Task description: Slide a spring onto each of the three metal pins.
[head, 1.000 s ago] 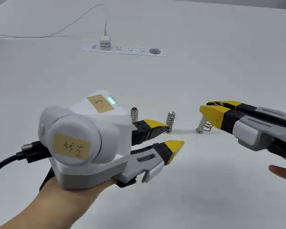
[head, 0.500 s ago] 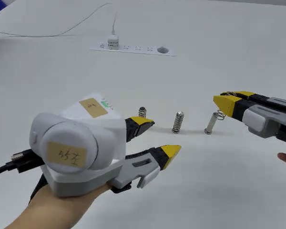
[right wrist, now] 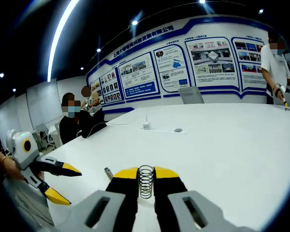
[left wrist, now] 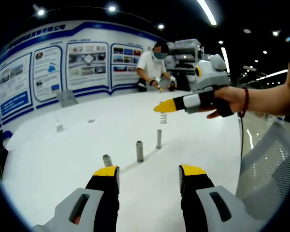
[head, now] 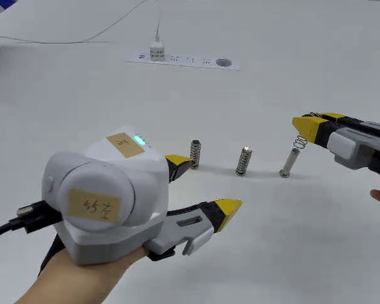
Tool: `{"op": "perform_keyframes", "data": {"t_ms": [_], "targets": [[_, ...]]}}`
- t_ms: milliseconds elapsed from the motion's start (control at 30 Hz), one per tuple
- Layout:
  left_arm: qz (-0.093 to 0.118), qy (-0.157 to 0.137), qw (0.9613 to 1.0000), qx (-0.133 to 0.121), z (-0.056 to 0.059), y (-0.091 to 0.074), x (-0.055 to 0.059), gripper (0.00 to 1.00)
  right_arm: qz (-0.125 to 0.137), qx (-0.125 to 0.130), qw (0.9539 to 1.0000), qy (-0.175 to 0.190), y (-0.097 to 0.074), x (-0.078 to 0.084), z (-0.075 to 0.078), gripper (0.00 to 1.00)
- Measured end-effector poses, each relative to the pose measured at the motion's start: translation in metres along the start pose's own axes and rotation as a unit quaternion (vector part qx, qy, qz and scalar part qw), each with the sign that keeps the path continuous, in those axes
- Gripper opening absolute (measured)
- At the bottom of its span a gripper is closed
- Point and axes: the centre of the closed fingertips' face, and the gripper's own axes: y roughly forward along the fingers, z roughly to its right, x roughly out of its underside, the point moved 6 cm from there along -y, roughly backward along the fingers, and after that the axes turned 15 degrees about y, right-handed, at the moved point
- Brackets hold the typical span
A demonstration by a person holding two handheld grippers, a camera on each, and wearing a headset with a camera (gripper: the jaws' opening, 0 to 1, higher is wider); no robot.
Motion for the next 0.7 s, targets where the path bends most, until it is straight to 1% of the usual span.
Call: {"op": "perform_keyframes", "data": {"t_ms": [100,233,400,500,633,700], "targets": [[-0.002,-0.005,1.0000,-0.004,-0.001,-0.001,0.003,0.54,0.000,0.003,1.0000,-0.004,0.004,0.001,0.004,0.12],[-0.003,-0.015,0.9998,-0.011,-0.004,-0.001,0.005,0.58,-0.008,0.012,0.9998,-0.012,0.008,0.005,0.009,0.12],[-0.004,-0.019,0.9996,-0.018,-0.006,-0.001,0.007,0.62,-0.011,0.019,0.9997,-0.013,0.010,0.008,0.014,0.12],[-0.006,-0.028,0.9994,-0.021,-0.007,0.000,0.010,0.66,-0.012,0.023,0.9996,-0.014,0.011,0.010,0.016,0.12],[-0.009,-0.027,0.9993,-0.025,-0.009,-0.001,0.011,0.68,-0.011,0.027,0.9994,-0.017,0.013,0.011,0.018,0.12],[-0.010,-0.033,0.9991,-0.026,-0.010,-0.001,0.012,0.70,-0.013,0.030,0.9993,-0.018,0.013,0.012,0.020,0.12]]}}
